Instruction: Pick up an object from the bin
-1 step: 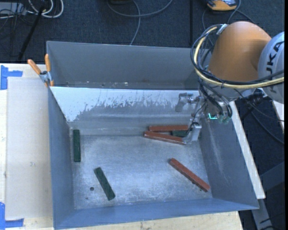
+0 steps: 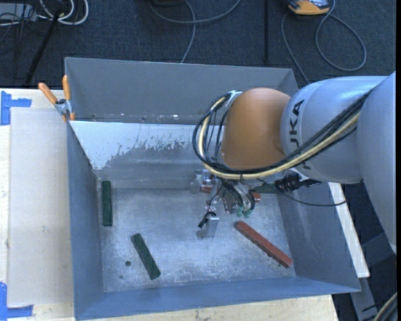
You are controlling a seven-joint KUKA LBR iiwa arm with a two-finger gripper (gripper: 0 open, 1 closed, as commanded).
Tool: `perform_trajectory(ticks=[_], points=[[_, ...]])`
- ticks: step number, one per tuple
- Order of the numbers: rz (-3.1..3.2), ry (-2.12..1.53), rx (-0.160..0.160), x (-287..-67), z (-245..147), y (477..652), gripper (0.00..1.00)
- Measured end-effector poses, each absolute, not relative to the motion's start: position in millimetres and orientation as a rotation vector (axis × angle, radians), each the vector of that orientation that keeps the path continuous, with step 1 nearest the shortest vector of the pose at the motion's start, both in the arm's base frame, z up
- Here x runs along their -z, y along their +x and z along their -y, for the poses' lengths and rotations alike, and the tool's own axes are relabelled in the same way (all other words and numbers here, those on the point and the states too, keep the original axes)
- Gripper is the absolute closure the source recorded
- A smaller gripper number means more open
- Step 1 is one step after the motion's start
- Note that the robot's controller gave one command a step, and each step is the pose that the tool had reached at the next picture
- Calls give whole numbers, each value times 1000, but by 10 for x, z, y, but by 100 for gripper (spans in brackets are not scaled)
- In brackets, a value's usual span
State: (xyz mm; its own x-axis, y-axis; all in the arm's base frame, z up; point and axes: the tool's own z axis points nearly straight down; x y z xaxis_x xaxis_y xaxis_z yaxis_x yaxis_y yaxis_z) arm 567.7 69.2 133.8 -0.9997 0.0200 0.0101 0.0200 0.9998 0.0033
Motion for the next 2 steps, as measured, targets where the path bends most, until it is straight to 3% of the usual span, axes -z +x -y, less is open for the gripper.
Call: perform_trajectory(ticks=[1,2], points=[[3132,148,-5,-704,227,5683,0],[2966,1021,1,-725,681,5056,0]])
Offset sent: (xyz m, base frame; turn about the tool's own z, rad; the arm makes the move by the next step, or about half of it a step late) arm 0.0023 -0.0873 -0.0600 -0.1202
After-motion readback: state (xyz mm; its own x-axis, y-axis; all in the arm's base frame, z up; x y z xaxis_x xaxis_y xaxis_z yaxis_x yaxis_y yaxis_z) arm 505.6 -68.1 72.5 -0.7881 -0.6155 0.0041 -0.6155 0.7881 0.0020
